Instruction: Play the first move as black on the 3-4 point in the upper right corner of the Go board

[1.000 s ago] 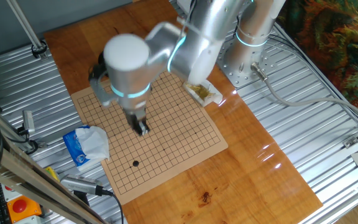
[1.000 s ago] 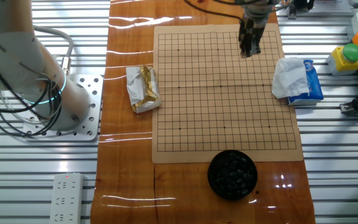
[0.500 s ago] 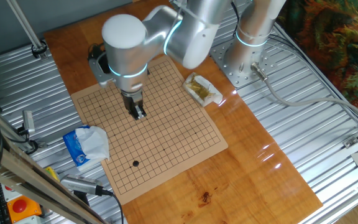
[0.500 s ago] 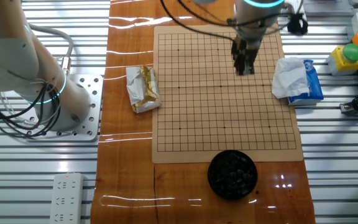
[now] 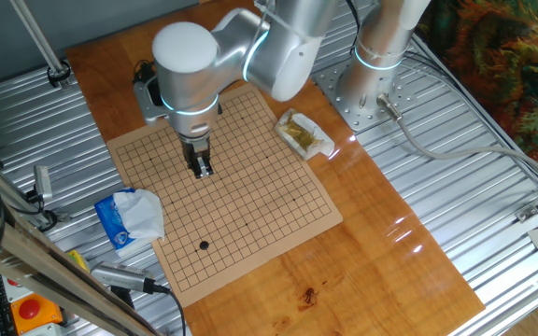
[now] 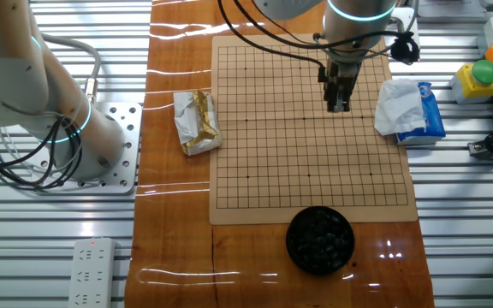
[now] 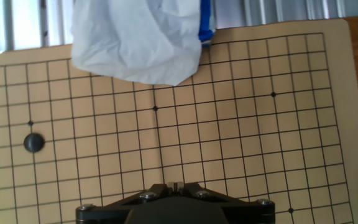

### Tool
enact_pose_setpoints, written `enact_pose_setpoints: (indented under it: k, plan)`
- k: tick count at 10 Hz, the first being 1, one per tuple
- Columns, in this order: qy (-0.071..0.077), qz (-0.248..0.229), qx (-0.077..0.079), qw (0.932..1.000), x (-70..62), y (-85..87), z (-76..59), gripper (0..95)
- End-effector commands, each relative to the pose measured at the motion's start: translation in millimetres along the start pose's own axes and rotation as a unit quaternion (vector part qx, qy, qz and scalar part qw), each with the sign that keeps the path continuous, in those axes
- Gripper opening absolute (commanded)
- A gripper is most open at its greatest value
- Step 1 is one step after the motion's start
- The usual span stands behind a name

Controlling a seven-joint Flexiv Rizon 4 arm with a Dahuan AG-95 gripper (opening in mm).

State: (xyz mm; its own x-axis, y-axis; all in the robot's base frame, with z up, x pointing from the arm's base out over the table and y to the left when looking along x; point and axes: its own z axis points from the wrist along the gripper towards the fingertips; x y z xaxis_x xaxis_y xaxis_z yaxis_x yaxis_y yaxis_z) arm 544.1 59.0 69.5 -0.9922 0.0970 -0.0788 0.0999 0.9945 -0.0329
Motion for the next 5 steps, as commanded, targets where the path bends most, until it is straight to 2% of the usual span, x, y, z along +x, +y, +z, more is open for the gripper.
enact_pose_setpoints:
  k: [1,5]
  plan:
    - [-0.004,0.0,-0.001,1.0,0.6,-0.7,-1.6,0.0]
    - [-0.001,-0.002,-0.001,1.0,0.9,-0.8,-1.9,0.0]
